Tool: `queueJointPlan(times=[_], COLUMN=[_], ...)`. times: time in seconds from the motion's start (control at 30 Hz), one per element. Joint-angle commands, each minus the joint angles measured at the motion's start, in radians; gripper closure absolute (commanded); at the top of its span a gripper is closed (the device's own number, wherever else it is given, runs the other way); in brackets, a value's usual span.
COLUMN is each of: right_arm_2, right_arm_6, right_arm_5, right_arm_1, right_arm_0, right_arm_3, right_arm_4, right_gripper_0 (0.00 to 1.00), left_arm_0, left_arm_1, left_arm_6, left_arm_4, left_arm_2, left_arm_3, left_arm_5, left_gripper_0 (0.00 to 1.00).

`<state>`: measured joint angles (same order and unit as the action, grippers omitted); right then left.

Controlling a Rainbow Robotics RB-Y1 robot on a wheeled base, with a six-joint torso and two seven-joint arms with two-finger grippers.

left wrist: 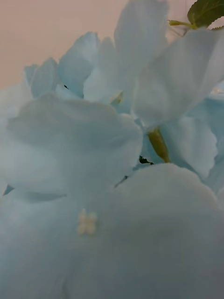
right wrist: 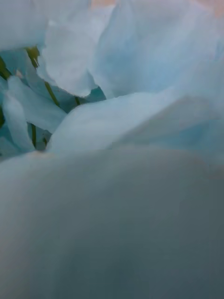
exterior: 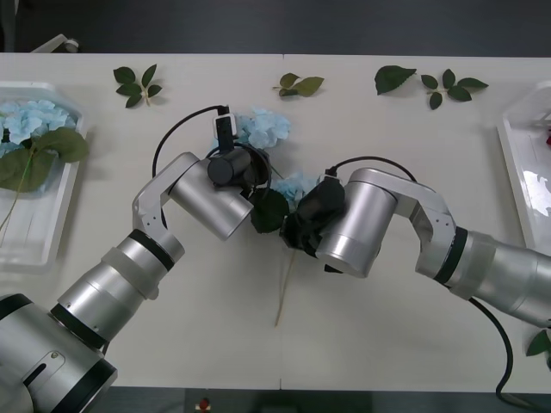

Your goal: Put the red flowers into the right box and the blue flowers into the left box

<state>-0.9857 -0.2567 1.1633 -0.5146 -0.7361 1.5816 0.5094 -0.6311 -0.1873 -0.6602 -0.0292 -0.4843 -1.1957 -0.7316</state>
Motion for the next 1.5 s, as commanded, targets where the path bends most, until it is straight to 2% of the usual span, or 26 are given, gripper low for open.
queueJointPlan(times=[0.03, 0.23, 0.33, 0.37, 0.4, 0.43, 0.47, 0.63, 0.7, 0.73, 0.77, 0.83, 1.07, 1.33, 1.5], right_arm_2=[-0.013, -0.018, -0.018, -0.018, -0.018, -0.019, -0.019, -0.022, -0.022, -0.022, -0.022, -0.022, 0.005, 0.170, 0.280], right_arm_6=[0.017, 0.017, 0.017, 0.017, 0.017, 0.016, 0.017, 0.017, 0.017, 0.017, 0.017, 0.016, -0.006, -0.220, -0.342], right_arm_5=[-0.002, -0.002, -0.002, -0.002, -0.002, -0.002, -0.002, -0.002, -0.004, -0.004, -0.004, -0.007, -0.076, -0.079, -0.085], right_arm_1=[0.030, 0.041, 0.042, 0.042, 0.042, 0.042, 0.042, 0.042, 0.042, 0.042, 0.042, 0.041, -0.041, -0.219, -0.323], right_arm_0=[-0.043, -0.052, -0.052, -0.052, -0.051, -0.052, -0.052, -0.052, -0.052, -0.052, -0.052, -0.051, -0.046, 0.003, 0.055], right_arm_3=[-0.019, -0.038, -0.038, -0.038, -0.038, -0.038, -0.038, -0.038, -0.038, -0.038, -0.038, -0.038, 0.012, 0.166, 0.259], right_arm_4=[-0.006, -0.009, -0.011, -0.011, -0.011, -0.011, -0.011, -0.020, -0.020, -0.020, -0.023, -0.022, 0.035, 0.262, 0.385], right_gripper_0=[0.00, 0.02, 0.46, 0.65, 0.75, 0.93, 1.00, 1.00, 1.00, 1.00, 1.00, 1.00, 1.00, 1.00, 1.00], left_arm_0=[-0.035, -0.033, -0.021, -0.013, -0.007, 0.005, 0.014, 0.063, 0.068, 0.071, 0.071, 0.071, 0.070, 0.013, 0.004], left_arm_1=[-0.009, -0.087, -0.127, -0.141, -0.147, -0.161, -0.169, -0.189, -0.189, -0.187, -0.185, -0.185, -0.159, -0.052, -0.044], left_arm_6=[0.002, -0.009, -0.012, -0.015, -0.016, -0.022, -0.027, -0.101, -0.119, -0.119, -0.122, -0.125, -0.134, -0.133, -0.142], left_arm_4=[0.054, 0.189, 0.249, 0.270, 0.282, 0.304, 0.321, 0.362, 0.348, 0.344, 0.344, 0.336, 0.311, 0.207, 0.222], left_arm_2=[0.003, 0.004, 0.010, 0.023, 0.030, 0.044, 0.056, 0.108, 0.108, 0.108, 0.108, 0.108, 0.107, 0.108, 0.107], left_arm_3=[-0.048, -0.266, -0.386, -0.433, -0.455, -0.496, -0.522, -0.607, -0.605, -0.604, -0.602, -0.601, -0.532, -0.344, -0.328], left_arm_5=[-0.003, -0.247, -0.362, -0.402, -0.419, -0.450, -0.469, -0.520, -0.515, -0.511, -0.508, -0.508, -0.437, -0.304, -0.288], left_gripper_0=[1.00, 1.00, 1.00, 1.00, 1.00, 1.00, 1.00, 1.00, 0.63, 0.31, 0.13, 0.01, 0.00, 0.00, 0.00])
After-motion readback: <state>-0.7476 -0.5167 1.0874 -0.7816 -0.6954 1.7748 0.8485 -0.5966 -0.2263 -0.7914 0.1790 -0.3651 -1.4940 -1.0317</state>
